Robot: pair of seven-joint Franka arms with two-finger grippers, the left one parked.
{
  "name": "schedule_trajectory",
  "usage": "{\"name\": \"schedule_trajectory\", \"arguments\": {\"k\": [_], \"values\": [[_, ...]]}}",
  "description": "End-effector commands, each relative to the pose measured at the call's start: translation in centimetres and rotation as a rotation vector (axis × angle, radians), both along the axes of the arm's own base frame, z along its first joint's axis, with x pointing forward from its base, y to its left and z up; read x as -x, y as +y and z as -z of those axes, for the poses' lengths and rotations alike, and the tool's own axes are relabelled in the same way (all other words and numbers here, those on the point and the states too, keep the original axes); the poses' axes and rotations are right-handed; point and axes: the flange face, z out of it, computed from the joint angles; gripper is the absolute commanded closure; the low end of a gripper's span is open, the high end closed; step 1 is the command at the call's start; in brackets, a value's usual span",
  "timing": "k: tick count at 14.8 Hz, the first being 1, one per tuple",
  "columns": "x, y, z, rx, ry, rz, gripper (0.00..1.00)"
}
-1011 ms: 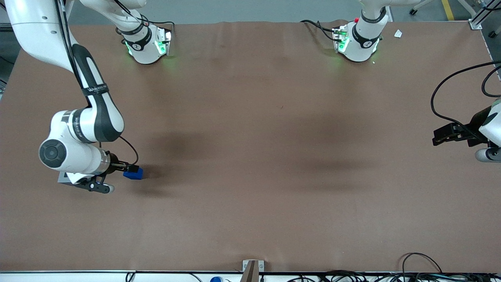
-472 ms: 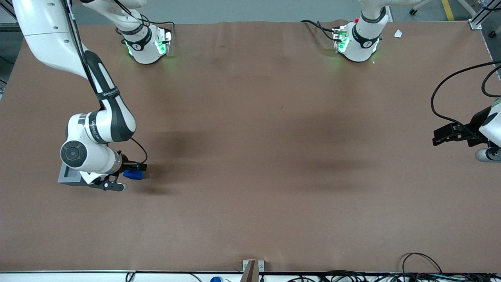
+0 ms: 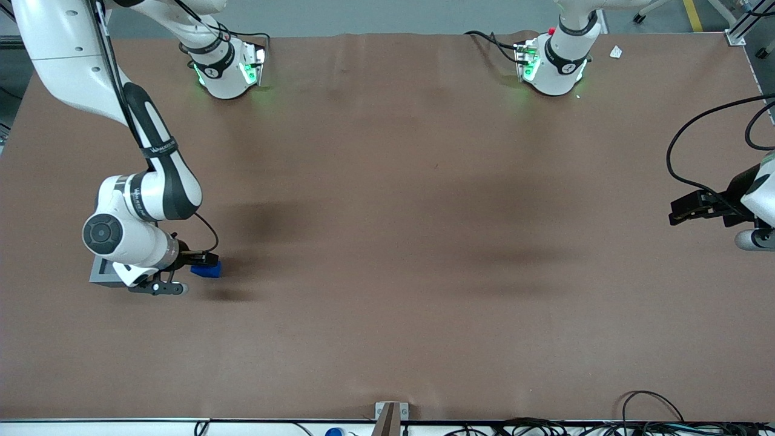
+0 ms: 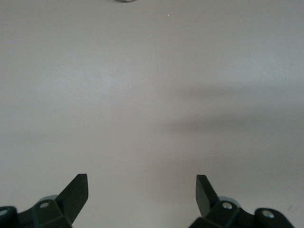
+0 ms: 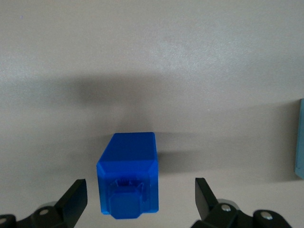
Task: Insert blue part into gray base with right arm
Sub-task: 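Close the right gripper on the blue block and lift it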
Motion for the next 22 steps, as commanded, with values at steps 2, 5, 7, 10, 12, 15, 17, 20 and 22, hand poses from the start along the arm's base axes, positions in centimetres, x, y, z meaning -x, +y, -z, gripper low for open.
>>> {"name": "schedule_trajectory", "arguments": {"k": [2,5,7,10,12,15,17,20,22], "values": [[0.4,0.4,-0.1,-0.013,-0.008,0.001,0.0],[0.4,0.5,-0.1,-0.014,-0.01,0.001,0.22],[0.4,0.5,0.1,-0.014,-0.007,0.003,0.32],[0.3,0.3,0.3,-0.015,-0.005,0.007,0.65],[0.2,0.4,0.1,-0.036,-0.006,0.03,0.93],[-0.4,0.4,-0.7,-0.044,-0.018,0.033,1.0],[-1.0,-0.1,-1.9,-0.042,-0.028,0.032,1.0],[-1.7,-2.5,-5.2,-0.039,-0.045,0.045,1.0],[-1.9,-4.9,-8.1,-0.04,-0.032,0.024,1.0]]}}
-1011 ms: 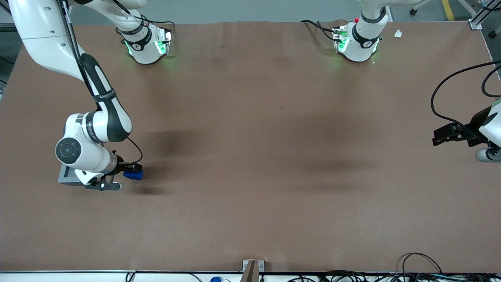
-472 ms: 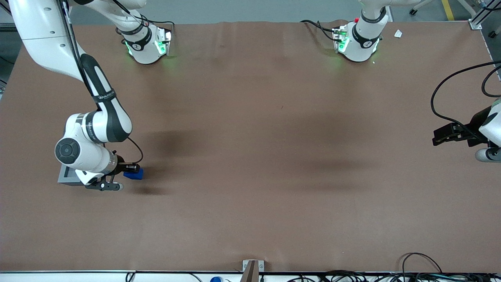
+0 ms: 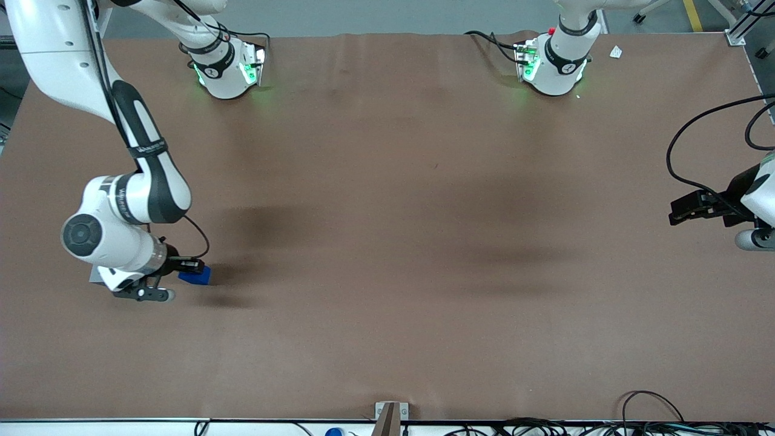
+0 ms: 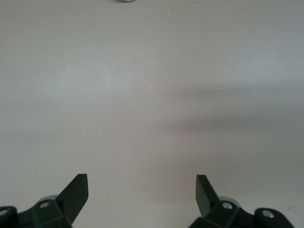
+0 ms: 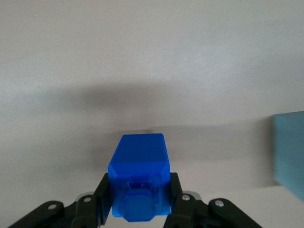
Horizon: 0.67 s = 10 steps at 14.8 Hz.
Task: Insert blue part into gray base with right arm
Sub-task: 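Carry the blue block over the gray base with the right gripper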
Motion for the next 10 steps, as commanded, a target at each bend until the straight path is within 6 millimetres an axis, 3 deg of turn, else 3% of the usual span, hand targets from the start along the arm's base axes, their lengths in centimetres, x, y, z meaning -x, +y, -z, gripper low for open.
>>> {"name": "schedule_trajectory", "arguments": {"k": [1,4,6,10], "values": [[0.3,-4.6,-4.7,-0.02,0.022,-0.019,1.0],[1.1,-9.7,-5.8,-0.029,0.036,-0.041,1.0],[2.0,-12.7,-5.4,-0.037,0.069,-0.039,1.0],[2.6,-15.1,-5.0,-0.033,0.084,-0.017,1.0]]}}
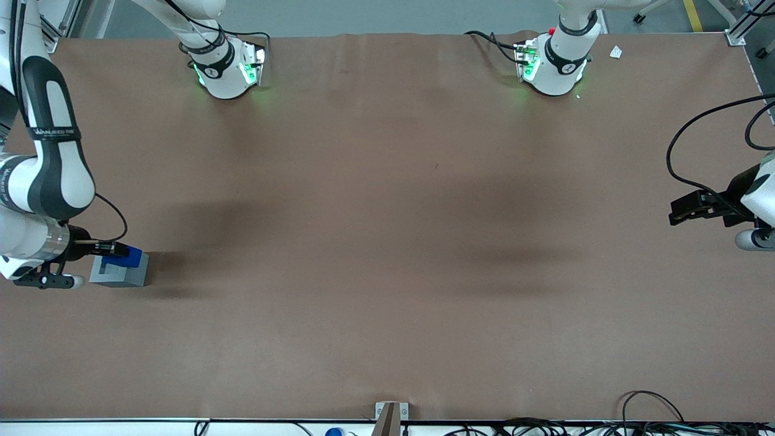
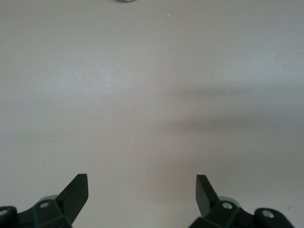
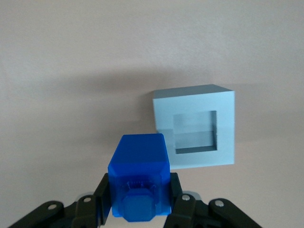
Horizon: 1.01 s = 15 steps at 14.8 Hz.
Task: Insert blue part into gray base with right arm
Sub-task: 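Carry the blue block over the gray base with the right gripper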
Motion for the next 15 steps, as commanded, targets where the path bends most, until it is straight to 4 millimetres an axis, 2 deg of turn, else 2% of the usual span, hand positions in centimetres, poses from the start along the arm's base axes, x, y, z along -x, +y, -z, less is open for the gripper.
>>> {"name": "schedule_trajectory", "arguments": {"k": [1,8,11,15], "values": [[0.4,-0.5,-0.2,-0.01,0.001,-0.012,1.0],[0.3,-2.9,-0.8,0.004,-0.015,-0.051,1.0],[0.0,-3.0,-1.2,0.009,-0.026,-0.053,1.0],[-0.3,-4.1,-0.6,0.011,-0.025,-0.082,1.0]]}}
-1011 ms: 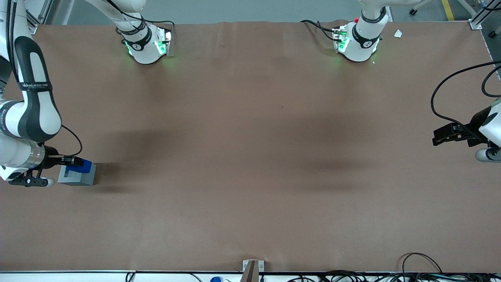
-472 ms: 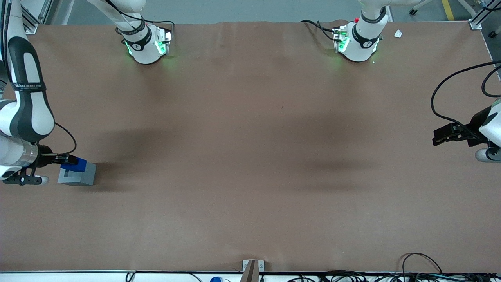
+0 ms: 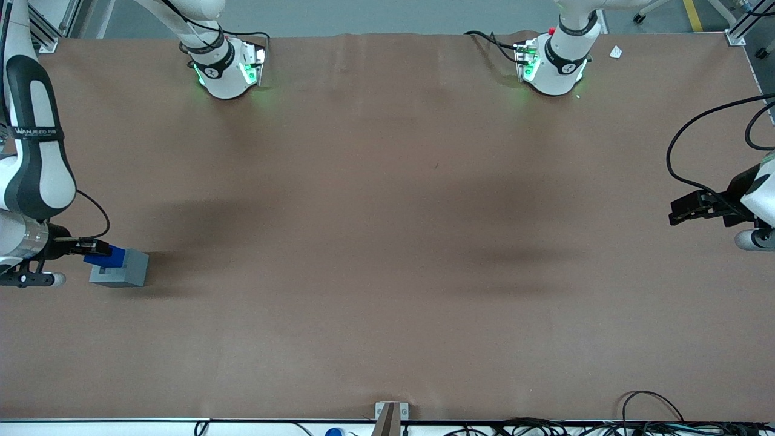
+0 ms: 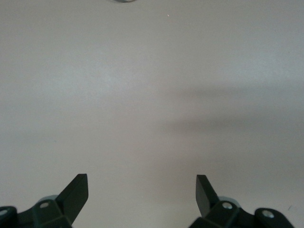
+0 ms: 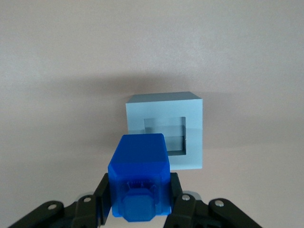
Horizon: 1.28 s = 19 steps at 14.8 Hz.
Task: Insert blue part into gray base with right arm
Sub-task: 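Lower the blue block into the gray base's recess and release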
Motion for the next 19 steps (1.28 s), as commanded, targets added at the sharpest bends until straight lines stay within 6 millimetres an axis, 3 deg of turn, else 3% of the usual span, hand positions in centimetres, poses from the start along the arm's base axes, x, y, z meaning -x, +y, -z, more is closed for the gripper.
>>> {"name": "schedule_trajectory", "arguments": {"k": [1,9,14,19], "values": [[-0.2,-1.6,0.6,-0.004,-0.001,-0.026,1.0],[-0.3,-2.1,1.5,-0.005,0.008,-0.031,1.0],[-0.9,-3.8,2.0,-0.008,-0.002,-0.038,1.0],[-1.2,-3.4,2.4,-0.011,-0.001,-0.038,1.0]]}}
